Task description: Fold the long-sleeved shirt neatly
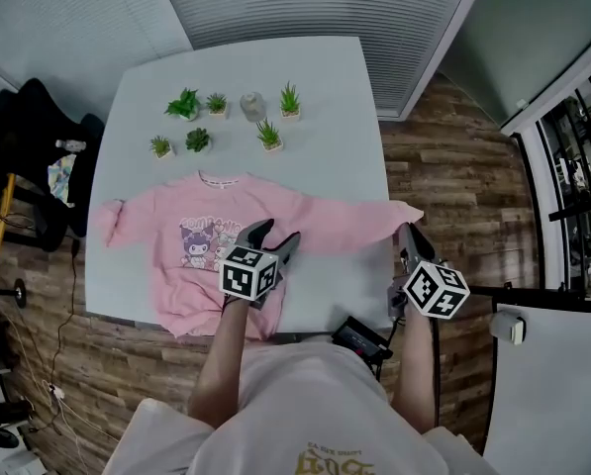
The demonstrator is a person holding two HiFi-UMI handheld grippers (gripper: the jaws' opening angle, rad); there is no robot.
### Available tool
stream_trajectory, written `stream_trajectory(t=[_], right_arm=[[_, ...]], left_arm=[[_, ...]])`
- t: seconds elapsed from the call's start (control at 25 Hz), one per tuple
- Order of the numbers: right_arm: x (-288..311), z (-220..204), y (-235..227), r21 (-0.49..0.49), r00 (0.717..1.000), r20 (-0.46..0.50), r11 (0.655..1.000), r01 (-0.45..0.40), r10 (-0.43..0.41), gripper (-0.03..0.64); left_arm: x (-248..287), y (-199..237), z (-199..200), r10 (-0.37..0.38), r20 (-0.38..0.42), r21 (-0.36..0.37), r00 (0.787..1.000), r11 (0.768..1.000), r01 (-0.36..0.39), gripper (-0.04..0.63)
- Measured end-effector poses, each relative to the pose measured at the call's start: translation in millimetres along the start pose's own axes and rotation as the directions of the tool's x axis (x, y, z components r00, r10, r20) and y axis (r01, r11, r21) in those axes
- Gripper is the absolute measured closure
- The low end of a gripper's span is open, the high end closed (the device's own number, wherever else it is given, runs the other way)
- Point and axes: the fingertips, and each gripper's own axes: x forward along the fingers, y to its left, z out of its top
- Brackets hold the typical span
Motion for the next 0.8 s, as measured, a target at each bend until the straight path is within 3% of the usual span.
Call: stream_trajectory(t=[0.48, 0.8], right_arm=[[30, 5, 91, -0.146, 0.988, -0.035, 0.978, -0.152, 0.148, 0.592], [57, -8, 161, -0.231, 0.981, -0.067, 0.954, -0.193, 0.182, 0.591]], left_arm=[[-77, 73, 18, 0.174, 0.067, -0.013, 0.983, 0.985, -0.173, 0.301], [-103, 101, 28, 0.118, 0.096, 0.015, 0.988, 0.993, -0.119, 0.298]])
